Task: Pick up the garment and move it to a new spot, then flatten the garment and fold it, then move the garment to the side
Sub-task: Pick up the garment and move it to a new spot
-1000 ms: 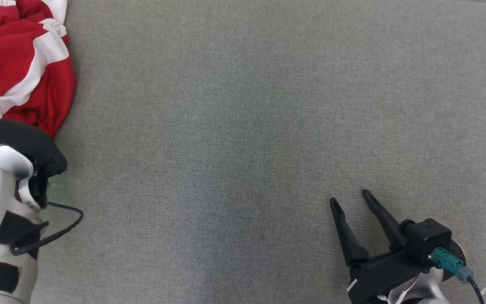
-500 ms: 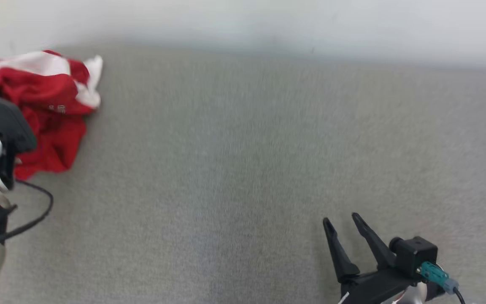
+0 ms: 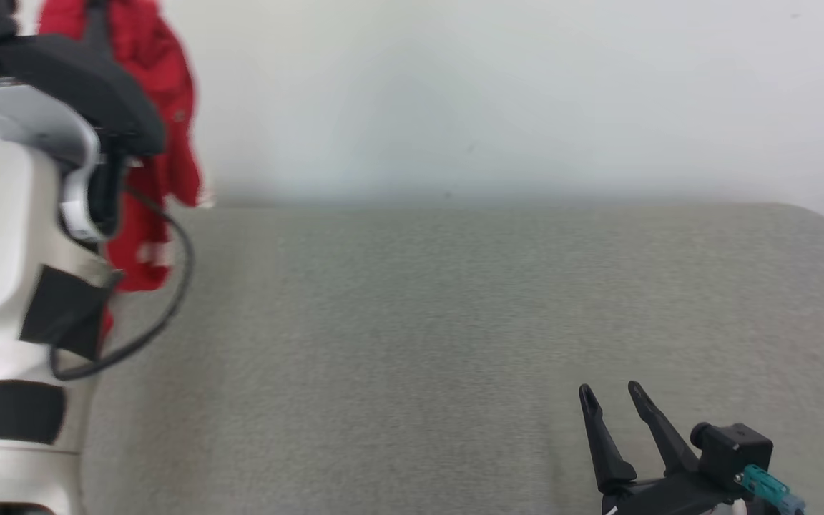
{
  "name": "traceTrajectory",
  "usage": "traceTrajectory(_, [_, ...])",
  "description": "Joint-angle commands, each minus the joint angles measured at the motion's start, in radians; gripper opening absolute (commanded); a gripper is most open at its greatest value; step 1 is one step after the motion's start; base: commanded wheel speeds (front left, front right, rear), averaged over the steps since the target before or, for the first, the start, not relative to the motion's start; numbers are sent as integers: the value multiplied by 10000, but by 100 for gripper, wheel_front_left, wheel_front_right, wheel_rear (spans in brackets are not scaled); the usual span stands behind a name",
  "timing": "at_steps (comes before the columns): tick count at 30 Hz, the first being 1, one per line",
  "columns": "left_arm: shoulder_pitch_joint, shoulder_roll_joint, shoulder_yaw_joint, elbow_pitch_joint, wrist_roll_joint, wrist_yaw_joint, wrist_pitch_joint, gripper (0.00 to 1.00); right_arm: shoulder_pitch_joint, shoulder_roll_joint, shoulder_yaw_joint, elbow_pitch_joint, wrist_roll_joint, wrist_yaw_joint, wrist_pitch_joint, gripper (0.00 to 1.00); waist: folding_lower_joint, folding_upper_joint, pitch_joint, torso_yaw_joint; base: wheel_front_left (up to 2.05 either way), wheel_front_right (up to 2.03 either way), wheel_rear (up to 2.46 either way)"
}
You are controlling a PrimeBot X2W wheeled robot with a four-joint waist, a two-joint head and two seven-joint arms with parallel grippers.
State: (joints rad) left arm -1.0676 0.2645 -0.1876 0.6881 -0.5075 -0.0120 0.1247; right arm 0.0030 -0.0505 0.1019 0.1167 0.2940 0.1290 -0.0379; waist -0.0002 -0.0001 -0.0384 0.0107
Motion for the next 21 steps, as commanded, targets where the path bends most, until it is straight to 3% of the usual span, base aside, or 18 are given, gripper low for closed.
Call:
traceTrajectory(1, [162,-90,-32,-184,-138,1,27,0,45,0,-29,-42,-90,33,18,100,2,1,-360,-1005,0,0,0])
traceTrajectory(6, [714,-1003,-412,-1288,-350,-20,256,0,-185,1,-117,-296,-234,33,222,100,2,1,-108,-2051,0,0,0])
traceTrajectory(11, [1594,-1424,-829,-2111,-492,-6,540,0,-161,2,-158,-473,-246,33,355,100,2,1,384,-2992,0,0,0])
traceTrajectory(21, [3941,-2024,-2167,-1347,-648,103,279,0,-416,6,-67,-466,34,33,196,100,2,1,1205,-3604,0,0,0])
